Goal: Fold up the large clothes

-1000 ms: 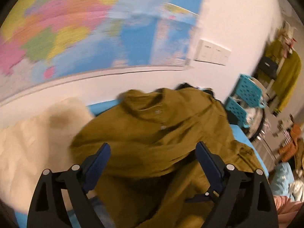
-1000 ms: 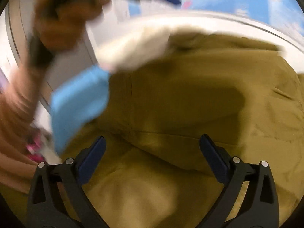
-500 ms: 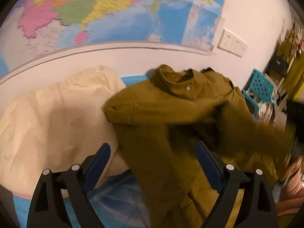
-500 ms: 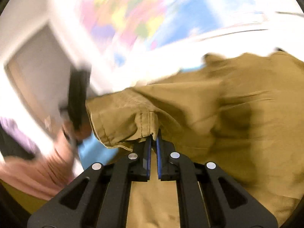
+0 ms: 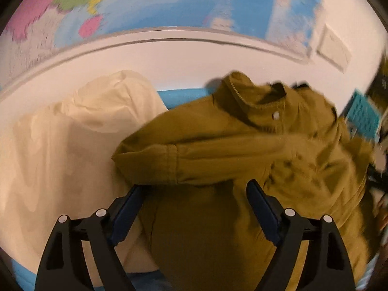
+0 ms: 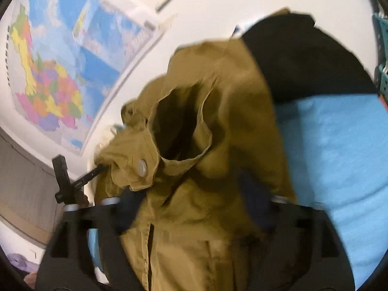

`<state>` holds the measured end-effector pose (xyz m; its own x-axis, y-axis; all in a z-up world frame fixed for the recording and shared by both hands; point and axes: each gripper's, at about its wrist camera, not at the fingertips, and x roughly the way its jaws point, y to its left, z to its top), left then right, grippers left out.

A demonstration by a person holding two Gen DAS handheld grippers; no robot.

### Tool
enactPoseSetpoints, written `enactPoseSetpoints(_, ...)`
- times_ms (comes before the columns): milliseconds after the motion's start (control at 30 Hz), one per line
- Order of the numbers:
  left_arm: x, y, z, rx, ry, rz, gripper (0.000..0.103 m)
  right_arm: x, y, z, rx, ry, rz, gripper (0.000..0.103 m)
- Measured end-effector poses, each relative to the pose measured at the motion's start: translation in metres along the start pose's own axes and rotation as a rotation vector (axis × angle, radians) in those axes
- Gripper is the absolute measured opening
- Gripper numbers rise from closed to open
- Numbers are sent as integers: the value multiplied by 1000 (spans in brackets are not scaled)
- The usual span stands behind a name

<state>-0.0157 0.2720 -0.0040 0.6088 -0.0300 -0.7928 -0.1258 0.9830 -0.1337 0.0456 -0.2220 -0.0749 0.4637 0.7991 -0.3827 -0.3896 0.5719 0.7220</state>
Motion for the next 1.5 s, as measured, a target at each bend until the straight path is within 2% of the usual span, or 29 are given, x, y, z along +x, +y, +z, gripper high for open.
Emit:
enactPoseSetpoints(100, 6, 11, 9, -65, 25, 21, 70, -6, -5, 9, 3, -37, 23, 89)
enactPoseSetpoints(233, 11, 11, 6, -75, 37, 101, 62, 9, -16, 22, 1, 27, 21, 91)
enactPoseSetpoints(267, 13, 9, 6, -67, 40, 133, 55, 6, -21, 27, 18, 25, 31, 89)
enactPoseSetpoints(300, 14, 8, 6, -58, 44, 169, 49, 4, -21, 31, 36, 18, 66, 88)
enactPoseSetpoints(333, 15, 8, 5, -55, 49, 190, 48, -7, -24, 33, 51, -7, 125, 88)
enactPoseSetpoints(433, 13, 9, 3, -39, 54, 195, 49, -33, -29, 36, 49, -79, 204, 91)
enactPoseSetpoints(467, 11, 6, 2, -25, 49, 188, 56, -41, -34, 36, 61, -99, 214, 93)
enactPoseSetpoints(500, 9, 3, 2, -10, 44, 180, 64, -44, -38, 36, 70, -94, 207, 93)
enactPoseSetpoints(567, 2, -5, -2, 25, 15, 166, 76, -40, -40, 36, 65, -71, 169, 93)
enactPoseSetpoints(700, -14, -22, -12, 95, -44, 140, 79, -8, -21, 35, -20, 28, 85, 90)
enactPoseSetpoints(733, -18, -26, -14, 111, -59, 127, 79, 3, -13, 34, -68, 61, 31, 87)
enactPoseSetpoints(767, -21, -29, -16, 129, -68, 117, 80, 12, -8, 32, -111, 89, -19, 75)
enactPoseSetpoints(800, -24, -33, -19, 149, -74, 114, 81, 20, -2, 30, -154, 109, -62, 47)
enactPoseSetpoints(867, -27, -41, -22, 188, -82, 118, 82, 28, 10, 30, -258, 123, -140, 13)
enactPoseSetpoints(900, -28, -42, -23, 195, -81, 117, 82, 24, 16, 32, -292, 101, -144, 7)
enactPoseSetpoints(967, -27, -41, -22, 182, -71, 121, 82, 5, 27, 40, -338, 6, -126, 7)
enactPoseSetpoints(1033, -21, -42, -19, 157, -65, 115, 82, -11, 37, 49, -377, -96, -168, 7)
enactPoseSetpoints(1067, -18, -42, -19, 150, -61, 116, 82, -11, 37, 51, -390, -102, -183, 7)
enactPoseSetpoints(1133, -9, -42, -21, 139, -40, 135, 81, 6, 26, 56, -368, -29, -212, 8)
enactPoseSetpoints(1200, -4, -42, -27, 145, -29, 148, 81, 21, 14, 53, -348, 27, -263, 18)
enactPoseSetpoints(1267, -3, -42, -34, 170, -26, 176, 82, 23, 7, 50, -321, 39, -262, 25)
enactPoseSetpoints(1333, -4, -41, -40, 181, -19, 200, 82, 13, 5, 48, -285, 4, -233, 33)
enactPoseSetpoints(1367, -5, -39, -43, 179, -16, 208, 82, 6, 7, 48, -284, -20, -243, 45)
enactPoseSetpoints(1400, -9, -36, -46, 168, -17, 209, 83, -3, 10, 47, -290, -53, -264, 48)
enactPoseSetpoints(1500, -20, -24, -59, 125, -18, 179, 84, -22, 25, 40, -338, -126, -307, 48)
